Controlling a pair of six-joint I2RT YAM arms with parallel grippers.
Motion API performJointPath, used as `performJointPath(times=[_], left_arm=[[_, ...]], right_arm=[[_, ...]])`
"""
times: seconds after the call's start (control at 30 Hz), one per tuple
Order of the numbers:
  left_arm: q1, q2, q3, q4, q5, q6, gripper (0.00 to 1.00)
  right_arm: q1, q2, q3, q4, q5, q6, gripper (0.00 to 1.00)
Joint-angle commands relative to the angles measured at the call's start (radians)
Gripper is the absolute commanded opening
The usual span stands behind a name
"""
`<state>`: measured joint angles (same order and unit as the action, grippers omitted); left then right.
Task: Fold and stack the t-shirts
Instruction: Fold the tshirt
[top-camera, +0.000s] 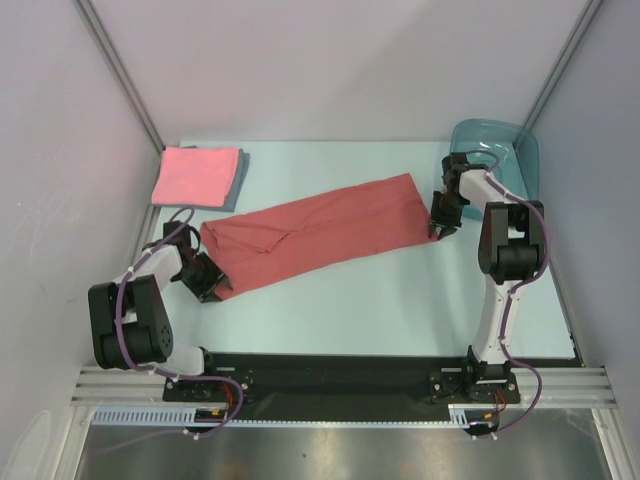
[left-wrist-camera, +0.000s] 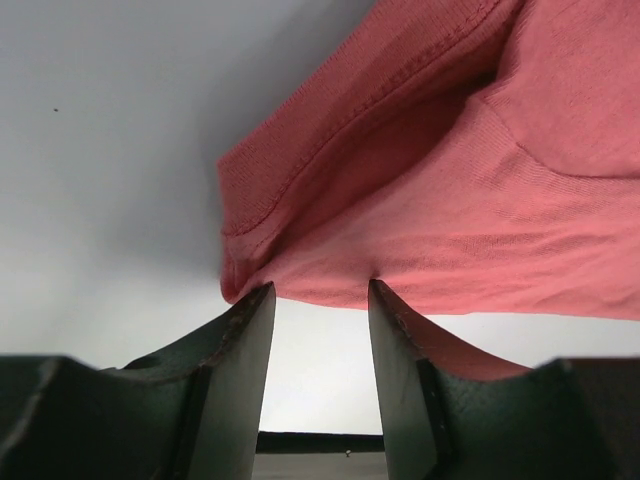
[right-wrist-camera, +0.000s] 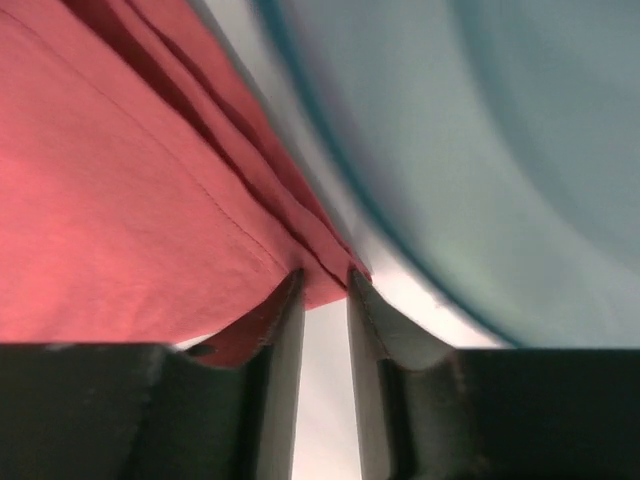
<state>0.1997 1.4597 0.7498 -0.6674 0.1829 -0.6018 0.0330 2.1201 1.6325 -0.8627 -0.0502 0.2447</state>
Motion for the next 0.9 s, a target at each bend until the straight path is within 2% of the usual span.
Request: performJointPath(times=[0.0, 0.1, 0.27, 0.37, 0.4, 0.43, 0.6, 0.87], left_arm=[[0.012, 0.010, 0.016, -0.017, -0.072, 0.010, 0.49], [0.017, 0.011, 0.025, -0.023, -0.079, 0.017, 0.49], [0.024, 0.022, 0.025, -0.026, -0.094, 0.036, 0.49], [0.026, 0.016, 0.022, -0.028, -0.102, 0.040, 0.48], [0.026, 0.016, 0.022, -0.028, -0.103, 0.040, 0.48], [0.027, 0.014, 0.022, -0.031, -0.108, 0.043, 0.48], [0.046, 0.019, 0.023, -0.034, -0.111, 0.050, 0.48], [0.067, 0.010, 0.033, -0.037, -0.132, 0.057, 0.47]], right_arm=[[0.002, -0.040, -0.023, 0.034, 0.049, -0.016, 0.38], [0.001, -0.046, -0.043, 0.037, 0.049, -0.022, 0.42], [-0.005, -0.054, -0.077, 0.047, 0.049, -0.019, 0.32], [-0.012, -0.043, -0.053, 0.042, 0.049, -0.018, 0.16], [-0.012, -0.040, -0.048, 0.036, 0.076, -0.015, 0.04], [-0.012, -0.045, -0.046, 0.024, 0.091, -0.010, 0.00], [-0.013, -0.112, -0.132, 0.042, 0.116, 0.008, 0.00], [0.001, -0.167, -0.247, 0.057, 0.070, 0.044, 0.00]])
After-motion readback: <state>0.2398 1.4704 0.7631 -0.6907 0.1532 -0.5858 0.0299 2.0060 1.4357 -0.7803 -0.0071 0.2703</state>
